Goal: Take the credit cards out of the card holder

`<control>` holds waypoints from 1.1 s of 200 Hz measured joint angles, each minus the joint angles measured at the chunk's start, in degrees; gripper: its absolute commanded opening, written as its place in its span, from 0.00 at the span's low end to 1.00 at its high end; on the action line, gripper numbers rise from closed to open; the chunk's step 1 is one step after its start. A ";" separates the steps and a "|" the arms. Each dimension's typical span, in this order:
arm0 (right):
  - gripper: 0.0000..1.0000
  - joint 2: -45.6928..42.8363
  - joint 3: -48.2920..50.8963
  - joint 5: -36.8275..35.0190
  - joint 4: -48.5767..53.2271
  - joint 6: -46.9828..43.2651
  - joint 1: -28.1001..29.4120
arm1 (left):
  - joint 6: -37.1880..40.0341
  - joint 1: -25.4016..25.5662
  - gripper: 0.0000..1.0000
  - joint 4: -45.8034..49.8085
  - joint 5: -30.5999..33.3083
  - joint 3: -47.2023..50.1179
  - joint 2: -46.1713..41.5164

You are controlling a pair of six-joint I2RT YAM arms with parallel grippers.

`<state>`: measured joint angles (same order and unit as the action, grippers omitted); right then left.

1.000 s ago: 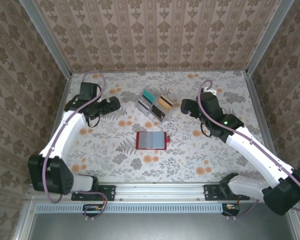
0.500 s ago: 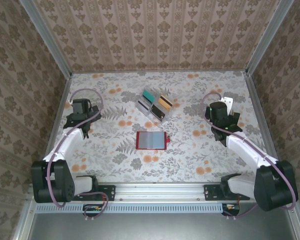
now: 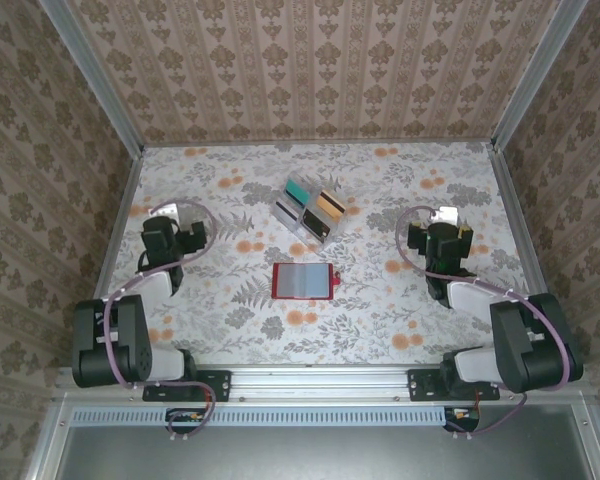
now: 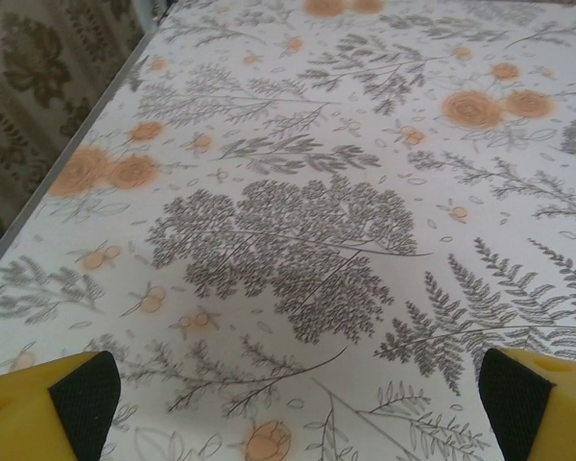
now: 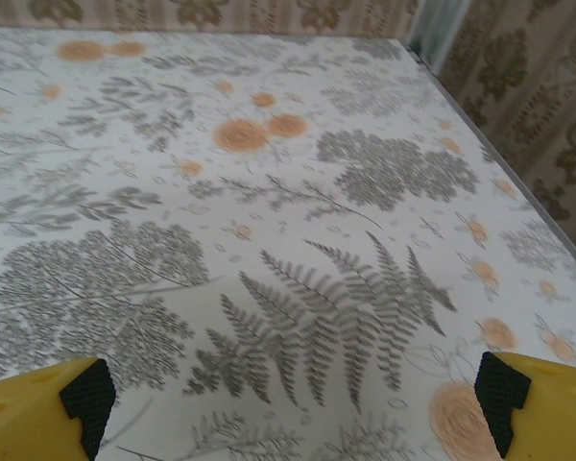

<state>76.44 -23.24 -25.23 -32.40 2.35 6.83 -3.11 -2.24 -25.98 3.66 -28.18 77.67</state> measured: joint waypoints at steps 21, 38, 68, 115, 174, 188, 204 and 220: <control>1.00 0.52 0.48 3.91 -4.44 -0.70 -1.11 | 0.83 -0.11 1.00 -7.89 -2.82 3.28 1.29; 1.00 1.73 2.03 6.71 -9.94 -0.70 -2.05 | 1.31 -0.11 1.00 -13.27 -4.28 6.12 2.97; 1.00 7.28 2.75 9.55 -15.21 -0.74 -2.45 | 1.68 -0.11 1.00 -18.73 -5.60 7.80 6.21; 1.00 10.93 2.71 10.93 -18.16 -0.90 -2.45 | 2.64 0.76 1.00 -23.19 -5.03 7.61 9.90; 0.99 10.95 1.92 11.04 -18.12 -0.44 -3.82 | 4.37 3.78 1.00 -23.17 -0.81 6.47 10.03; 1.00 10.95 1.84 11.17 -18.12 -0.44 -3.80 | 4.48 3.78 1.00 -23.10 -0.68 6.38 10.03; 1.00 10.95 1.81 11.17 -18.12 -0.44 -3.80 | 4.50 3.76 1.00 -23.10 -0.63 6.34 10.03; 1.00 10.95 1.81 11.17 -18.12 -0.44 -3.80 | 4.50 3.76 1.00 -23.08 -0.61 6.34 10.03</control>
<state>87.39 -21.43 -14.06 -50.52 1.91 3.03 1.39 1.52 -49.06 3.05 -21.85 87.70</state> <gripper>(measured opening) 0.995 0.999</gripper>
